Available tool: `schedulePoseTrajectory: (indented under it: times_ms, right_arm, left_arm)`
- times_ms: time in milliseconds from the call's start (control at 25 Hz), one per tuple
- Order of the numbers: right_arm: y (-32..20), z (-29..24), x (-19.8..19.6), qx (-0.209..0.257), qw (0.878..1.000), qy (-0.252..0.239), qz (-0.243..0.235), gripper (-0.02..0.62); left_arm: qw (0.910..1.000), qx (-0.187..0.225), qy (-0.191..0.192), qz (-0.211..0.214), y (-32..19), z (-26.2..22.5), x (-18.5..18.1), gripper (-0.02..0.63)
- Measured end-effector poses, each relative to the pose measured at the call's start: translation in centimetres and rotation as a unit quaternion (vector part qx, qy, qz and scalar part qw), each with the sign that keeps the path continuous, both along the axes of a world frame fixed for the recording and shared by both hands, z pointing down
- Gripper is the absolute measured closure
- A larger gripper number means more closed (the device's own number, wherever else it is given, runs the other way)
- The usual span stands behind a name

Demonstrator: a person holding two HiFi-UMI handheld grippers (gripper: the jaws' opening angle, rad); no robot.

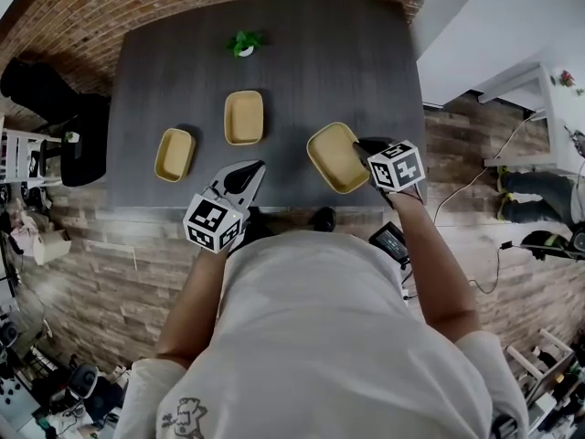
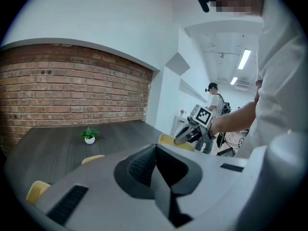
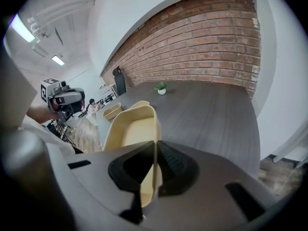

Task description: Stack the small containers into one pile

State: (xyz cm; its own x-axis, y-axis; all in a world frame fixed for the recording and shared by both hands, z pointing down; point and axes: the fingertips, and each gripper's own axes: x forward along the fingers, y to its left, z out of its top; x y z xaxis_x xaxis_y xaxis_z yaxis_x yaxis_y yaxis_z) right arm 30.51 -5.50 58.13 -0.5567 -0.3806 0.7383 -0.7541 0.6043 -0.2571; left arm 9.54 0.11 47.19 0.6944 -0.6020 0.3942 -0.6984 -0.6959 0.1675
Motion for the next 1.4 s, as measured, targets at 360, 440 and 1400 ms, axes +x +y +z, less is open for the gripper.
schedulePoseTrajectory:
  times_ms: [360,440,1400]
  right_arm:
    - [-0.5,-0.7,-7.5,0.0,1.0,0.014,0.013,0.572]
    - [-0.6,-1.0,-9.3,0.001,1.0,0.019,0.017,0.572]
    - [0.5,-1.8,-25.4,-0.014,0.996,0.045,0.07,0.571]
  left_arm:
    - [0.9995,0.013,0.01,0.025,-1.2,-0.7,-7.9,0.595]
    - [0.9992,0.021,0.01,0.033,-1.6,-0.9,-9.8,0.595]
    - [0.993,0.008,0.056,0.104,-3.8,-0.5,-24.4,0.595]
